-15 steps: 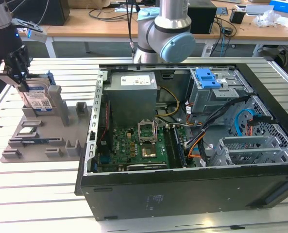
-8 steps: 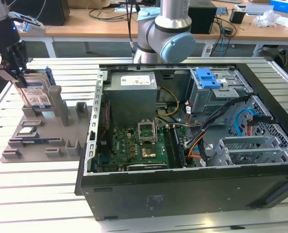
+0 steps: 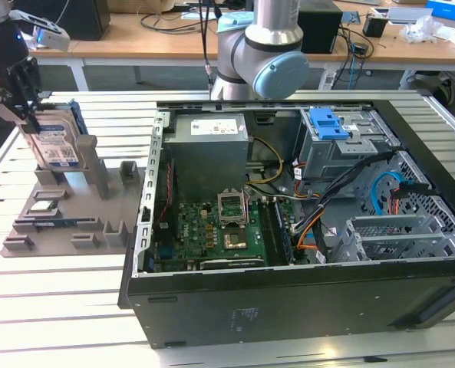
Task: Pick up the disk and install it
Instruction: 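Pick up the disk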
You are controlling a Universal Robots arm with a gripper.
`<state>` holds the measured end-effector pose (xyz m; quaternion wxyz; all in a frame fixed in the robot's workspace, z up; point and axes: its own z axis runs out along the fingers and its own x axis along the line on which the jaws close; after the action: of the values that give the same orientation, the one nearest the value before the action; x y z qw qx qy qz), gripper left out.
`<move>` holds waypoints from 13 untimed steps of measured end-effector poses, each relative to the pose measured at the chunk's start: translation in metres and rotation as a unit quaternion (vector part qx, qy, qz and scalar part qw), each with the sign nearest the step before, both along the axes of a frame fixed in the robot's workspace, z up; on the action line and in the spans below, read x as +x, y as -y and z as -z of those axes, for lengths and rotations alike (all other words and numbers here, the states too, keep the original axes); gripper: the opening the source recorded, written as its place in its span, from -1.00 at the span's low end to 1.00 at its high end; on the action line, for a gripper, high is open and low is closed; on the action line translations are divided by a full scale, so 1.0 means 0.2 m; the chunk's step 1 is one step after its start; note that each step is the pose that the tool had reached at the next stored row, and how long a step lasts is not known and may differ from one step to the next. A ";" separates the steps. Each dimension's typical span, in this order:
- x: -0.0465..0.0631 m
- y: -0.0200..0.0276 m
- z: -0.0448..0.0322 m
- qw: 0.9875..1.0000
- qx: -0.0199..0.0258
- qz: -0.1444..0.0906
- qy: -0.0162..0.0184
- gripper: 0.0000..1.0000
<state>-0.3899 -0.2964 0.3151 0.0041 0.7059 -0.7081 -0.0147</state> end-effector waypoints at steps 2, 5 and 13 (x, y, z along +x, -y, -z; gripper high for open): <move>0.00 -0.001 -0.018 1.000 0.000 0.000 0.000 -0.26; 0.00 -0.001 -0.053 1.000 0.000 0.000 0.000 -0.26; 0.00 -0.003 -0.140 1.000 0.000 0.000 0.000 -0.26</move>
<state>-0.3899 -0.2959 0.3430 0.0044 0.7060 -0.7081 -0.0144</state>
